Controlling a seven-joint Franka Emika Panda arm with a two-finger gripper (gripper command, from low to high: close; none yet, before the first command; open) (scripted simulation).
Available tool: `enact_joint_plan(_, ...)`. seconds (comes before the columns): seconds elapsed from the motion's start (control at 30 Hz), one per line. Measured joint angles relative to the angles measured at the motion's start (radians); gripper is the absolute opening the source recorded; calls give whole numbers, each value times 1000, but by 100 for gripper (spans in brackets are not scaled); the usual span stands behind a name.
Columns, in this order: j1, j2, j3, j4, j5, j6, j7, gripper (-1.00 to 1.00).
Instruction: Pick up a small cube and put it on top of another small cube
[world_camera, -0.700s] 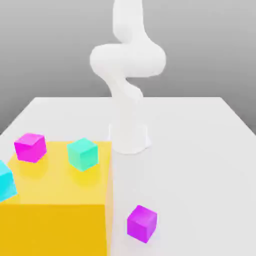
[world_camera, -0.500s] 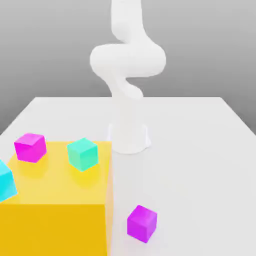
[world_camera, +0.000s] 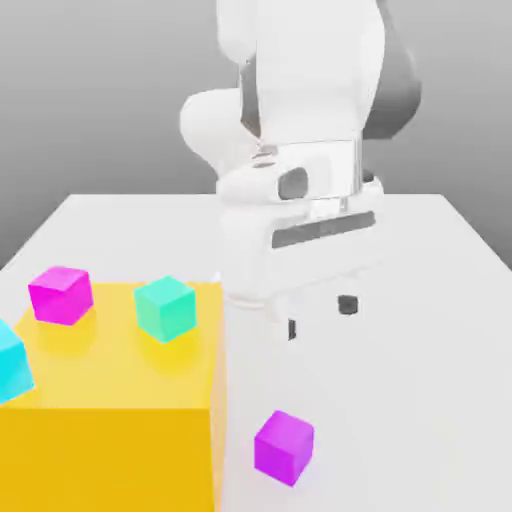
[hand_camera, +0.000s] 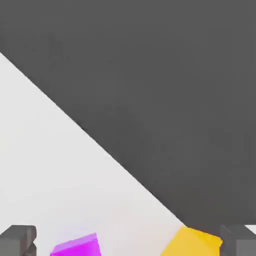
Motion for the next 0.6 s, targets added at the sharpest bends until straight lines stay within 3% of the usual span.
enact_joint_plan(0.2,-20,217,2,-32,12,67,-177,0)
enact_joint_plan(0.37,-63,398,56,-5,67,204,-233,0)
enact_joint_plan(0.4,-72,424,66,0,74,225,-239,-100)
enact_joint_plan(0.6,-77,436,72,2,76,233,-240,-100)
